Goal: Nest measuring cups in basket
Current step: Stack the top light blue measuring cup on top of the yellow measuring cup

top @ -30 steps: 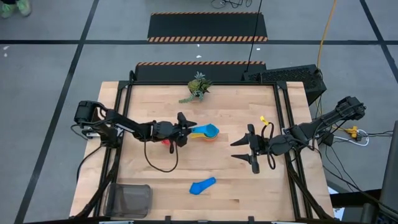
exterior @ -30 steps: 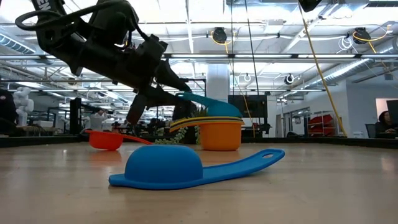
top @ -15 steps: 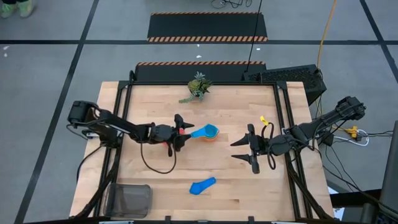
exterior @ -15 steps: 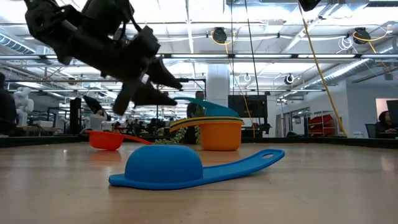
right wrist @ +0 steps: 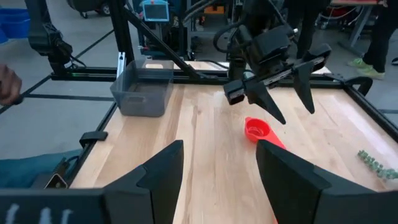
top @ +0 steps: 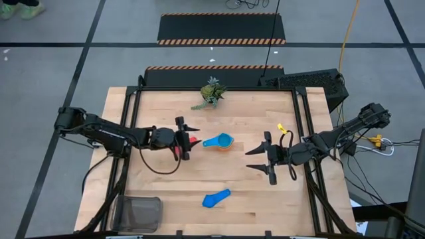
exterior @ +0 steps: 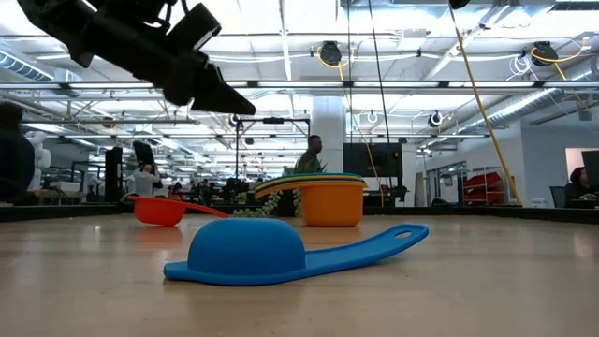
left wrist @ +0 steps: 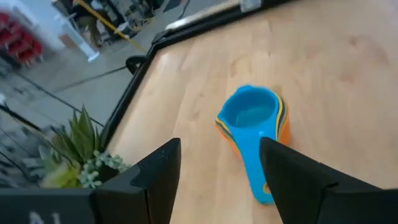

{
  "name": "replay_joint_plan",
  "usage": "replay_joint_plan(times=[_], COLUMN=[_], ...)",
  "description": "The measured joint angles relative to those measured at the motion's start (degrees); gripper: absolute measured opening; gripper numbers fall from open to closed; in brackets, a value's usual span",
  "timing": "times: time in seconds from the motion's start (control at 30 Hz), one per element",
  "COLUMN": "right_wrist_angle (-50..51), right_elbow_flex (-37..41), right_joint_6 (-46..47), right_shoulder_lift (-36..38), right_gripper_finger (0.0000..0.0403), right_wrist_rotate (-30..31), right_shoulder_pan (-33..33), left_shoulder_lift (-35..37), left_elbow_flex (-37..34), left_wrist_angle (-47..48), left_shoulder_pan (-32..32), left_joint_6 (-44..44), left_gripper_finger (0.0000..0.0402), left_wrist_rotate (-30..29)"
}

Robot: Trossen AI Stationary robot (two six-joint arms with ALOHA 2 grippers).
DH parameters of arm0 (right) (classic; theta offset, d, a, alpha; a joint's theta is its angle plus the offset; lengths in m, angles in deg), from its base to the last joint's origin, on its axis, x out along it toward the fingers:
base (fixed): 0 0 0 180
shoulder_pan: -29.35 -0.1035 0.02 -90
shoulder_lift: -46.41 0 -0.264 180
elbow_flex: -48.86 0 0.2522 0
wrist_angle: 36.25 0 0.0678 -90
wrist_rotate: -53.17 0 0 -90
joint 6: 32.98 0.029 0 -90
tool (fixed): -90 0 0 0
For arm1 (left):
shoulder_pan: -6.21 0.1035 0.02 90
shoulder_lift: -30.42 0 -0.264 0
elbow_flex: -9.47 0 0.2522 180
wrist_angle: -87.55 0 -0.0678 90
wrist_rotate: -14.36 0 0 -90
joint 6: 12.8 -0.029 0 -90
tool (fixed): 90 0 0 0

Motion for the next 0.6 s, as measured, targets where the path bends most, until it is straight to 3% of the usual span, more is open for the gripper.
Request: replay_joint_plan(times=[0.2, 0.33, 0.43, 0.6], right_wrist_angle=[-2.7, -2.7, -2.7, -2.5], right_elbow_flex=[0.0, 0.0, 0.0, 0.0], right_joint_6=[-1.2, -1.3, -1.3, -1.1], right_shoulder_lift=[-0.1, -0.4, -0.7, -1.0], right_gripper_finger=[0.0196, 0.0196, 0.0196, 0.0196], right_wrist_rotate=[0.1, 0.1, 0.1, -0.1], right_shoulder_pan=[1.5, 2.4, 3.1, 3.8], left_shoulder_lift=[-0.1, -0.1, -0.1, -3.0], left_elbow_flex=[0.0, 0.0, 0.0, 0.0], left_wrist_angle=[-1.0, -0.6, -0.4, -1.2], left_shoulder_pan=[1.0, 1.9, 2.3, 2.6], left_joint_6=[11.9, 17.3, 19.3, 20.0], left_gripper_finger=[0.0218, 0.0218, 0.0223, 0.0255], left_wrist_rotate=[0.6, 5.3, 7.9, 7.2])
